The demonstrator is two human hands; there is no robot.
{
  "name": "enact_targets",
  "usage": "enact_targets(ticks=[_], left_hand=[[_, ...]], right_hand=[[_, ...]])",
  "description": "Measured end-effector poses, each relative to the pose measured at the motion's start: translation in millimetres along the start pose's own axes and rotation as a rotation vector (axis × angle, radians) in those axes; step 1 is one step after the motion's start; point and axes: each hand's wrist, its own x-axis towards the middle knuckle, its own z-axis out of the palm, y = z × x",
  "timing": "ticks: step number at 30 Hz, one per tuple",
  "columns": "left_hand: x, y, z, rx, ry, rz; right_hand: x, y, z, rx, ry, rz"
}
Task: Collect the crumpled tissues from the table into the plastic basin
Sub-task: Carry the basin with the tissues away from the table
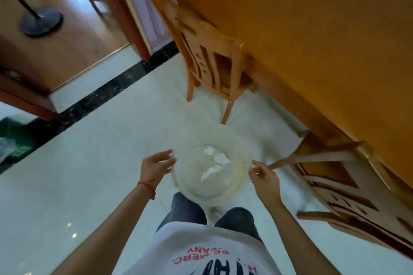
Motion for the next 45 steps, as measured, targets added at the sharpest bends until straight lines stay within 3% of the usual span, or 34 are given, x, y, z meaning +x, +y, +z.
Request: enact_targets(ticks=[10,18,36,45], left_hand=[[116.8,76.8,59.5,0.290,-0.340,0.066],[171.9,74.3,112.3,0.445,-0.469,0.074],[330.3,-98.9,243.8,0.614,-0.555,0.160],[390.7,-185.8,289.4,0.658,-0.592,0.108]], right_hand=[[27.0,-9.4,26.1,0.169,0.295,0.241],[54.2,5.9,35.5,0.270,0.437,0.371],[223.9,194.1,91.6,0.203,0.500,0.504],[294.8,282.9,112.1,0.208,0.502,0.519]])
